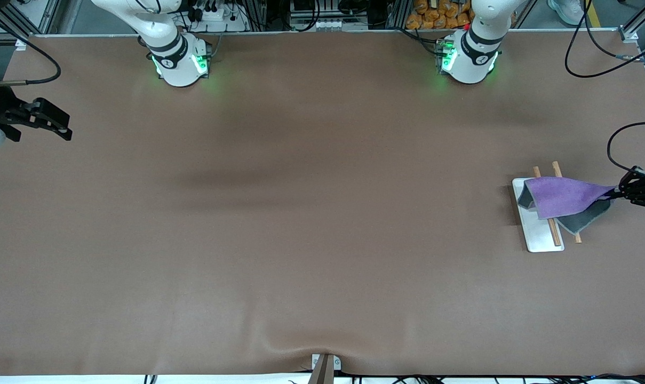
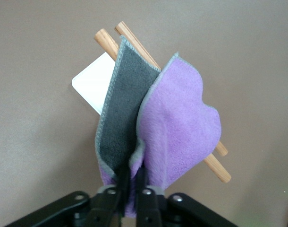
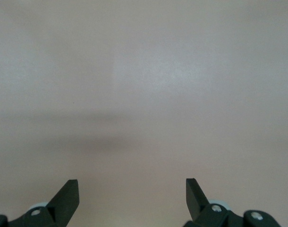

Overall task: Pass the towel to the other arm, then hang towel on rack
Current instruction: 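Lower the towel over the wooden dowels and open the left gripper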

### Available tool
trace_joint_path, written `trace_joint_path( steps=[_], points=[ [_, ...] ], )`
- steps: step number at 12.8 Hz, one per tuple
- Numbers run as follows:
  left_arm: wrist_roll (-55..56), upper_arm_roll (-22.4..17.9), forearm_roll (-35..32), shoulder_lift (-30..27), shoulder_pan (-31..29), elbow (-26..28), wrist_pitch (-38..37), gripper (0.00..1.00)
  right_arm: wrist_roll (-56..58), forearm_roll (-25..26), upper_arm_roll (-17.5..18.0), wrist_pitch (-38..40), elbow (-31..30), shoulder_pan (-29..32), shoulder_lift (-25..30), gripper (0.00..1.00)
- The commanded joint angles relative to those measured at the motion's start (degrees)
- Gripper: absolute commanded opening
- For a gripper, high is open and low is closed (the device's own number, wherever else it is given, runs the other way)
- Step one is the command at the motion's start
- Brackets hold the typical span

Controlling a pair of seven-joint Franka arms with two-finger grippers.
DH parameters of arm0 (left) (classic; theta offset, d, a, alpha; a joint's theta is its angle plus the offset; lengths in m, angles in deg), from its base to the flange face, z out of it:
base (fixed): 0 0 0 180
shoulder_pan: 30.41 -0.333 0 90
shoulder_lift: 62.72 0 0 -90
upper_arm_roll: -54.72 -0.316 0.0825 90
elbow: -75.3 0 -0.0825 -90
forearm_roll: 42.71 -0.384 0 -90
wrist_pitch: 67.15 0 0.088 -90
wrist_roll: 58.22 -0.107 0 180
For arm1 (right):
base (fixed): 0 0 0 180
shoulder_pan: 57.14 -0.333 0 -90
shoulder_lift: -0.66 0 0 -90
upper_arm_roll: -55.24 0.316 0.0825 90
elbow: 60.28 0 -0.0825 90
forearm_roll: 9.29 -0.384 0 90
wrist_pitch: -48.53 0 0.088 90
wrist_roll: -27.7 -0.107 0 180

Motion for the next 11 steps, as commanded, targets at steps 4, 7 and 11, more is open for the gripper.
trace_joint_path(
  steps=[4, 7, 11],
  points=[
    [2.46, 1.11, 0.15, -1.20, 0.37, -4.95, -1.88, 1.00, -0.08, 0.35, -0.49, 1.06, 1.98, -0.38, -0.90, 1.00],
    [7.29, 1.11, -0.21, -2.43, 2.21, -8.30, -8.46, 1.00, -0.08, 0.35, -0.49, 1.06, 1.98, -0.38, -0.90, 1.00],
    [23.44, 1.29, -4.59, -10.50, 8.87, -8.57, -10.50, 1.00, -0.08, 0.26, -0.49, 1.15, 1.98, -0.20, -0.90, 1.00]
  ],
)
